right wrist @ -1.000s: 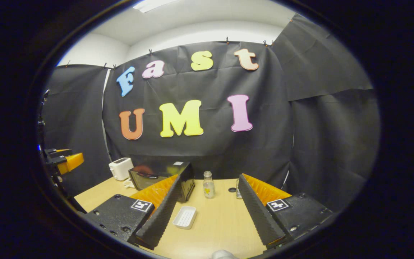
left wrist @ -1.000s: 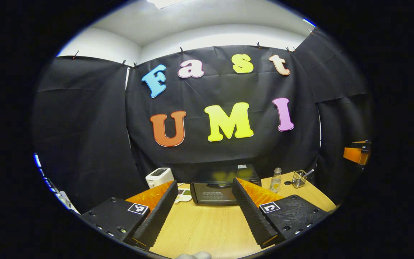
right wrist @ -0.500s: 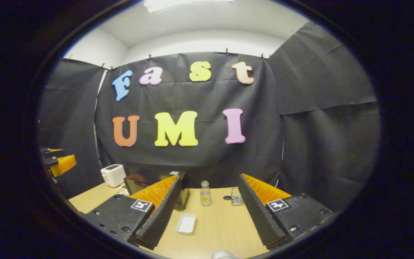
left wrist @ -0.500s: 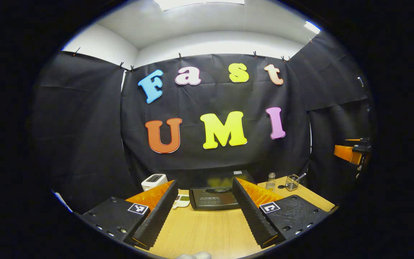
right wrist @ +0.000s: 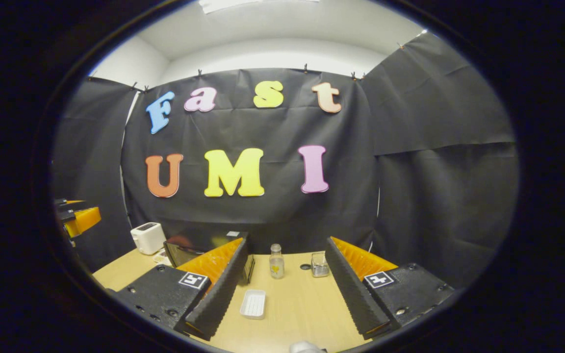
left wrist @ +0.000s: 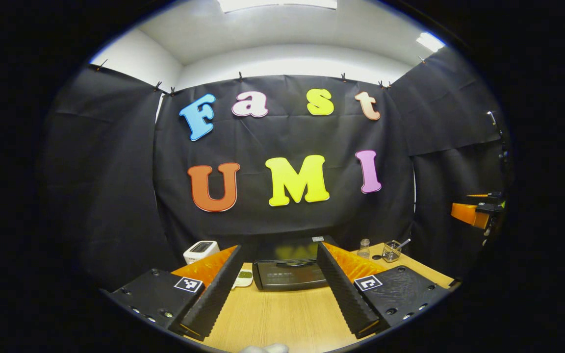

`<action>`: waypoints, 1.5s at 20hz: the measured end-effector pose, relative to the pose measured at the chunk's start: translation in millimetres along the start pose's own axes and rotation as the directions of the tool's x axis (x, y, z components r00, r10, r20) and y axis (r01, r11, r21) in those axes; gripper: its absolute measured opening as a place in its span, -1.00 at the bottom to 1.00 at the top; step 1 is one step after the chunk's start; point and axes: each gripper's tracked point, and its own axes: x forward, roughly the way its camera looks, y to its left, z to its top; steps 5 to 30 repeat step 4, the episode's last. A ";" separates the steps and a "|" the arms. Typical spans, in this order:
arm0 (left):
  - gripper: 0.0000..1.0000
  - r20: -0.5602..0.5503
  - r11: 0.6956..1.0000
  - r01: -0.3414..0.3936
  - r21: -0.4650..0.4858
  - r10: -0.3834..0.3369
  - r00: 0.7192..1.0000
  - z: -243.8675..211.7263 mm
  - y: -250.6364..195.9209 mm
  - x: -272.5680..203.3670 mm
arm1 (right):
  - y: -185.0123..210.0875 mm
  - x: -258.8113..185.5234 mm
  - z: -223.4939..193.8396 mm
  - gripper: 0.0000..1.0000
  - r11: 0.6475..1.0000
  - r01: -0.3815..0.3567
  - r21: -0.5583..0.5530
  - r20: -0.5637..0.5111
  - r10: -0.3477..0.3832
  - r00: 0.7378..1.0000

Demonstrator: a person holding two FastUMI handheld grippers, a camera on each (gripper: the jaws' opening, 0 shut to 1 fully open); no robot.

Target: Open the electric oven with the left hand, put the food in, and close the electric oven.

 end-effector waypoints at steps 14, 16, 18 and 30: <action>0.92 0.000 1.000 -0.001 0.001 0.001 1.000 -0.3 11.2 4.2 | 6.8 1.3 1.2 1.00 1.000 0.006 -0.021 -0.001 -0.006 1.000; 0.92 0.000 1.000 -0.001 0.001 0.001 1.000 -0.3 11.2 4.2 | 6.8 1.3 1.2 1.00 1.000 0.006 -0.021 -0.001 -0.006 1.000; 0.92 0.000 1.000 -0.001 0.001 0.001 1.000 -0.3 11.2 4.2 | 6.8 1.3 1.2 1.00 1.000 0.006 -0.021 -0.001 -0.006 1.000; 0.92 0.000 1.000 -0.001 0.001 0.001 1.000 -0.3 11.2 4.2 | 6.8 1.3 1.2 1.00 1.000 0.006 -0.021 -0.001 -0.006 1.000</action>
